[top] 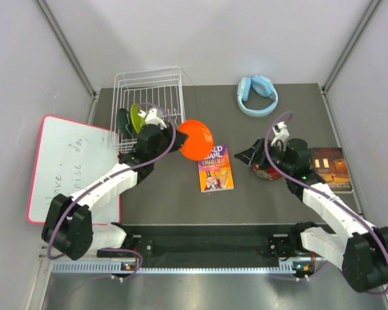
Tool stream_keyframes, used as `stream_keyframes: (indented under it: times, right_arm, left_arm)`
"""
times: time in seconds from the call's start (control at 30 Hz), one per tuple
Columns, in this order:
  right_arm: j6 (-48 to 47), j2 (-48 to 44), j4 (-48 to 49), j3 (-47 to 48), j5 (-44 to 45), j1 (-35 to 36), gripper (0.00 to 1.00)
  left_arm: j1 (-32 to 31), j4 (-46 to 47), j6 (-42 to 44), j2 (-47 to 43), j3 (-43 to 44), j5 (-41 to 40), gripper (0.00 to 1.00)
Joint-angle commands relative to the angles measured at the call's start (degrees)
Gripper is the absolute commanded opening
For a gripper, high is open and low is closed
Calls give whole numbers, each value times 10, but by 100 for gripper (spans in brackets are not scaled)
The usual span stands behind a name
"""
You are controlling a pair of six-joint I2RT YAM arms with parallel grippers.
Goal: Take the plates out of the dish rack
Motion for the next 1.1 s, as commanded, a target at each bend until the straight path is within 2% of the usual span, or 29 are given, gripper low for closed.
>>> stream_keyframes:
  times: [0.0,0.17,0.33,0.43,0.5,0.53,0.6,0.63,0.67,0.7,0.73,0.77,0.8,0.83,0.9,0.93,0.97,1.0,1.07]
  right_arm:
    - [44,30,117,22,38,50,88]
    - [49,62,139,26,44,74,88]
    - [88,93,255,-7,9,78,86]
    - [108,123,308,-15,-13,77,79]
    - [127,145,342,-20,-26,77,70]
    - [135,153,378,-25,-38,77,60]
    - [150,172,390,-24,-55,76,48]
    - [149,176,394,-21,-61,76,39]
    - [151,181,396,-21,-66,76,25]
    - [151,178,396,-24,-65,72,4]
    - [152,172,397,-32,-61,70,0]
    - [150,163,383,-38,-54,65,0]
    - [146,136,367,-43,-46,50,0]
    - [126,116,339,-50,-24,37,0]
    - [95,42,206,-46,9,0,0]
    - [57,14,158,-38,51,-13,0]
    - [39,-12,109,-31,76,-26,0]
    - [24,-55,17,-25,113,-58,0]
    - [-13,-91,-53,-10,138,-95,0]
  left_arm:
    - [-59,135,-57,-5,-11,47,0]
    - [-89,165,-82,5,-26,61,0]
    - [-109,218,-106,9,-56,72,0]
    - [-120,240,-110,17,-59,78,0]
    - [-124,248,-109,25,-56,84,0]
    - [-126,260,-111,28,-57,92,0]
    - [-126,268,-113,35,-58,93,0]
    - [-126,275,-113,35,-58,94,0]
    - [-127,277,-112,37,-58,94,0]
    - [-126,276,-111,38,-56,93,0]
    - [-126,269,-104,38,-53,88,0]
    - [-126,246,-99,37,-49,79,18]
    - [-127,234,-93,36,-42,75,44]
    - [-126,223,-75,35,-38,71,61]
    - [-126,179,-54,28,-24,41,93]
    - [-125,166,-30,25,-19,29,99]
    - [-126,149,-13,21,-13,14,99]
    - [-125,113,5,14,4,-29,99]
    - [-125,76,64,10,22,-69,99]
